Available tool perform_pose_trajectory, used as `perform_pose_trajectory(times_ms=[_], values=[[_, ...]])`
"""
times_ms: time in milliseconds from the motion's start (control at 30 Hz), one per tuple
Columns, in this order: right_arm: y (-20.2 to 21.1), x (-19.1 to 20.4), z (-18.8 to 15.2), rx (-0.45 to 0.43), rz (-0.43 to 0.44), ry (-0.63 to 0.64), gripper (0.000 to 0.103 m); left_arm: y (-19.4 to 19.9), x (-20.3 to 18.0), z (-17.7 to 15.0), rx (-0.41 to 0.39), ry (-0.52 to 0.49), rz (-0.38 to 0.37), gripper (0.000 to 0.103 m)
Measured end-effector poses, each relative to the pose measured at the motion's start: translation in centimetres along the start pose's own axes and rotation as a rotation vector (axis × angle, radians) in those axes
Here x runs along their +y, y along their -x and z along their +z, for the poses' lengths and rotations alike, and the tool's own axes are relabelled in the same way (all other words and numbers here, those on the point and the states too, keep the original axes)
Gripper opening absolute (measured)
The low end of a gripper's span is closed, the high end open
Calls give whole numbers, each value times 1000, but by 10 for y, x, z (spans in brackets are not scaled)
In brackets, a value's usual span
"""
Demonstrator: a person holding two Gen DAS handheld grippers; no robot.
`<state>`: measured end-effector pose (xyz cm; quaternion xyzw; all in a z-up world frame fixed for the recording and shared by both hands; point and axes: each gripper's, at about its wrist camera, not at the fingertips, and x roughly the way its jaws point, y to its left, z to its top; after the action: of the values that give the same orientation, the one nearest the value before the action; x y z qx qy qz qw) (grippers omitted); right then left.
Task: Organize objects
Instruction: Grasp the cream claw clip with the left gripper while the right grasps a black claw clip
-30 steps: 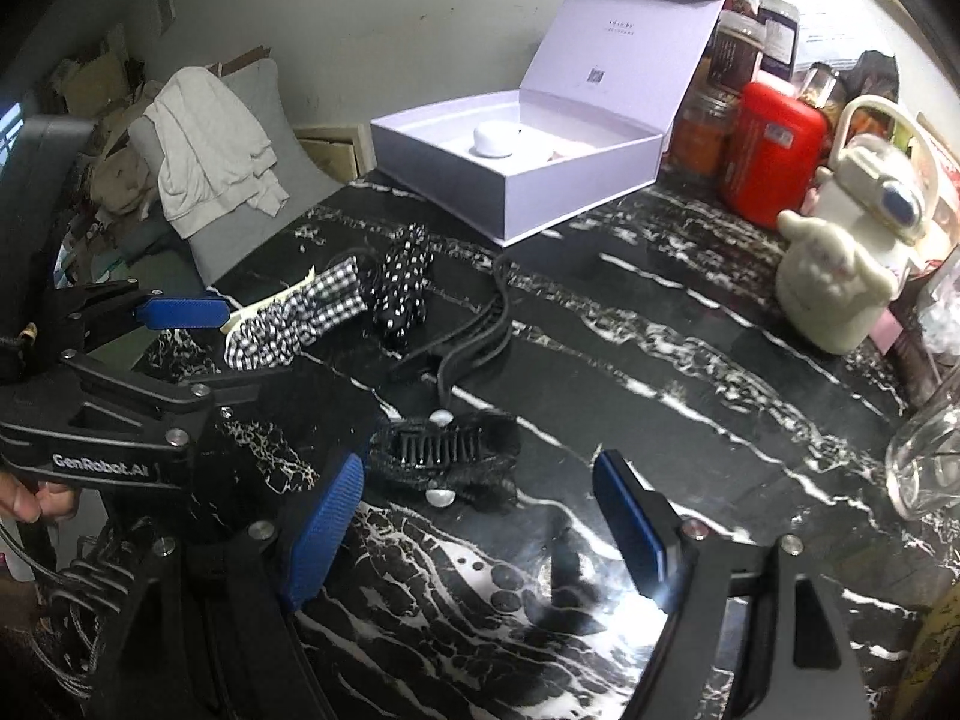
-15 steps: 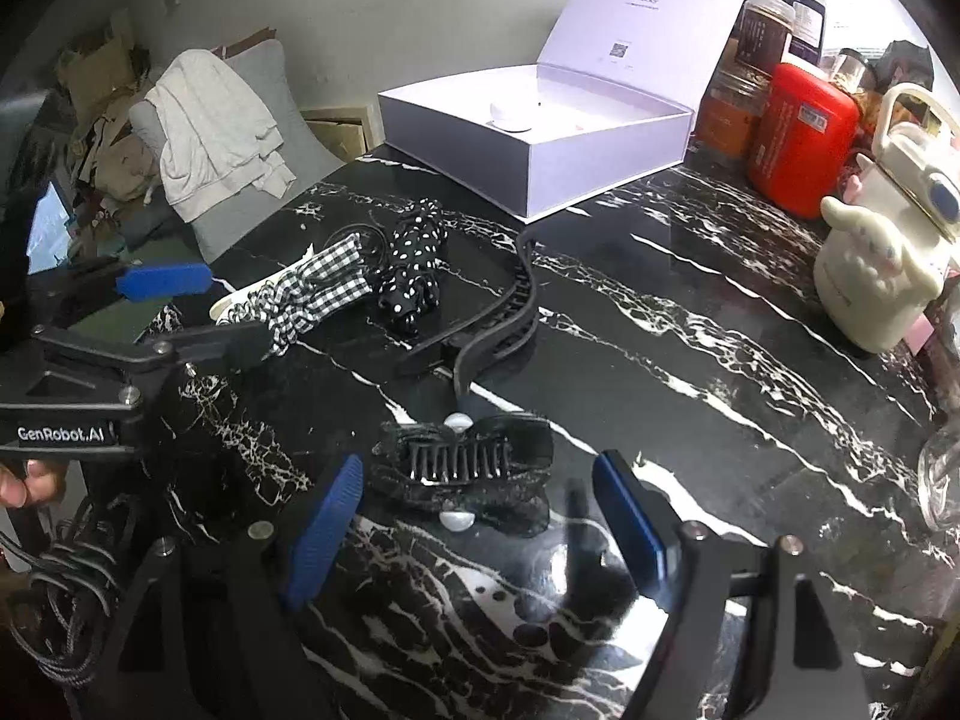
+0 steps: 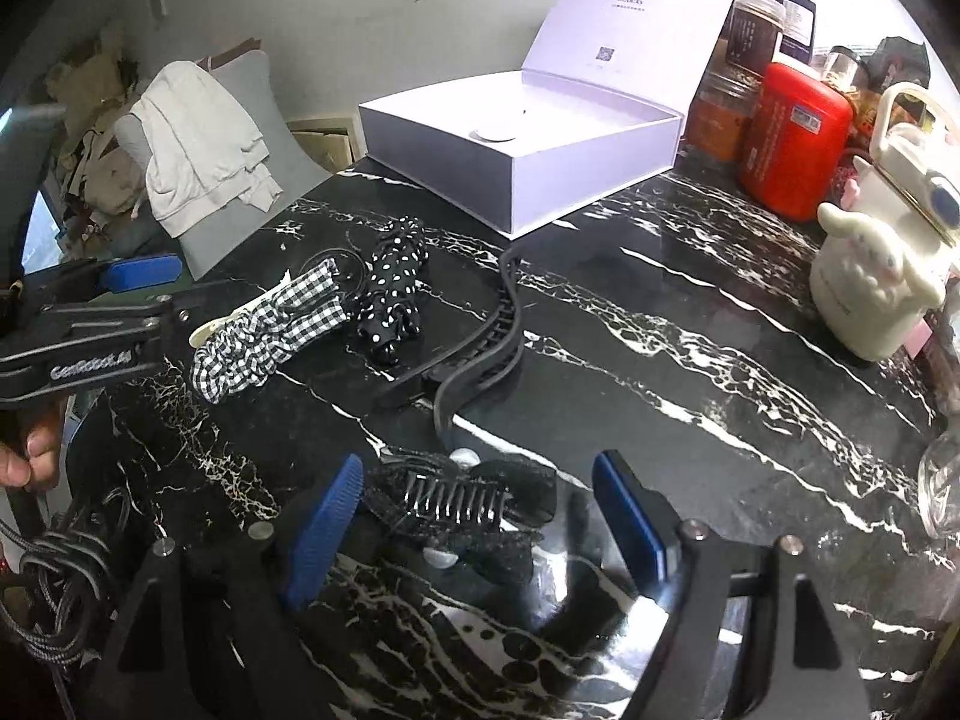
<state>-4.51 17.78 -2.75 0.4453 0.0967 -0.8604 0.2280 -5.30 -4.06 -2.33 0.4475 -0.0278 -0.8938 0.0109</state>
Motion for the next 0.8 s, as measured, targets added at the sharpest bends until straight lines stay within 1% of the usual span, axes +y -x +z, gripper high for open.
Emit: perform_pose_trajectory(times_ms=[33, 67, 167, 233, 267, 300, 400, 433, 500, 533, 567, 600, 633, 667, 700, 800], values=[[0, 1, 0, -1, -4, 4, 80, -3, 0, 0, 14, -3, -10, 60], [1, 1, 0, -5, -5, 10, 80, -3, 0, 0, 9, 0, -29, 60], [0, 1, 0, 4, -3, 12, 80, -6, -3, 2, 35, -10, -96, 59], [-1, 1, 0, 14, 7, 12, 80, -5, -6, 4, 40, -18, -146, 59], [-1, 1, -1, 15, 8, 9, 80, -6, -8, 4, 42, -24, -159, 59], [-1, 0, -2, 15, 6, 6, 80, -7, -11, 4, 48, -36, -166, 59], [-1, -2, -4, 22, -4, -4, 80, -16, -16, 3, 77, -57, -141, 57], [-1, -3, -5, 24, -11, -7, 80, -18, -17, 2, 84, -56, -145, 53], [-2, -6, -7, 26, -17, -17, 80, -21, -17, 1, 92, -53, -161, 50], [-3, -7, -9, 35, -16, -24, 80, -22, -18, 0, 92, -52, -171, 43], [-4, -8, -10, 40, -13, -29, 80, -23, -18, -1, 96, -56, -173, 39], [-5, -8, -11, 43, -9, -34, 80, -23, -20, -2, 89, -69, -164, 34], [-6, -9, -13, 44, -6, -38, 80, -23, -23, -4, 76, -92, -155, 26], [-6, -10, -13, 43, -4, -41, 80, -22, -24, -5, 65, -107, -157, 21], [-6, -9, -14, 39, -1, -41, 80, -20, -26, -6, 61, -118, -171, 19], [-5, -10, -15, 23, 16, -47, 79, -19, -27, -6, 65, -117, -175, 19]])
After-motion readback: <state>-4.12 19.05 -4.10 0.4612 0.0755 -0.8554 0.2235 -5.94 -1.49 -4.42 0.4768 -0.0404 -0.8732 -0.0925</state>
